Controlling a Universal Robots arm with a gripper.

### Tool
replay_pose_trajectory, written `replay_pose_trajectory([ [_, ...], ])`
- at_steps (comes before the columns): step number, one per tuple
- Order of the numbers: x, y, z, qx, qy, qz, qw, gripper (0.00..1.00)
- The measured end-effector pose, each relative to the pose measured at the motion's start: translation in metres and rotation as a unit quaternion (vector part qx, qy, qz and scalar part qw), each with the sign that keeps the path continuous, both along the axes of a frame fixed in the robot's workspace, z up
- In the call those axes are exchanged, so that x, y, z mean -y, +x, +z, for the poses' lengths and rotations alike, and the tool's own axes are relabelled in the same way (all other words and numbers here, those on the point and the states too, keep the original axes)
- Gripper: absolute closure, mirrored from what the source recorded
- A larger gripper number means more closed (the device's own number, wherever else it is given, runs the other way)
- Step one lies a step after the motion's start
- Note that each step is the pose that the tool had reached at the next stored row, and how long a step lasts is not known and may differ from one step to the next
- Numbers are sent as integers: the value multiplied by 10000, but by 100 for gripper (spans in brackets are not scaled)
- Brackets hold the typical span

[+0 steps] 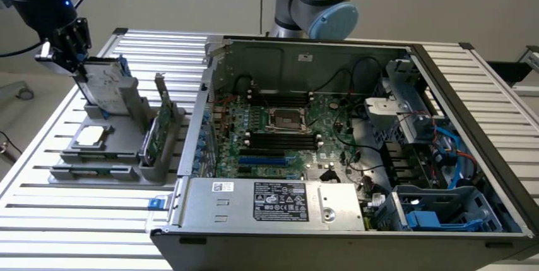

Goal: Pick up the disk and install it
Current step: 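Pick up the disk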

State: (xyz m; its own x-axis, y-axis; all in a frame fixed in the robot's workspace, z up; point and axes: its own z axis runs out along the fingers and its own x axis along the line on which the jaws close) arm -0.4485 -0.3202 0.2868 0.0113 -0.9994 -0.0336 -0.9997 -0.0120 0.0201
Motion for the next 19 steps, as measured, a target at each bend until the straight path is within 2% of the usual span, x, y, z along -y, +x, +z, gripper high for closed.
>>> replay_pose_trajectory([
  [13,0,3,573,0,-6,0,10000,67],
  [19,1,50,846,0,-6,1,10000,67],
])
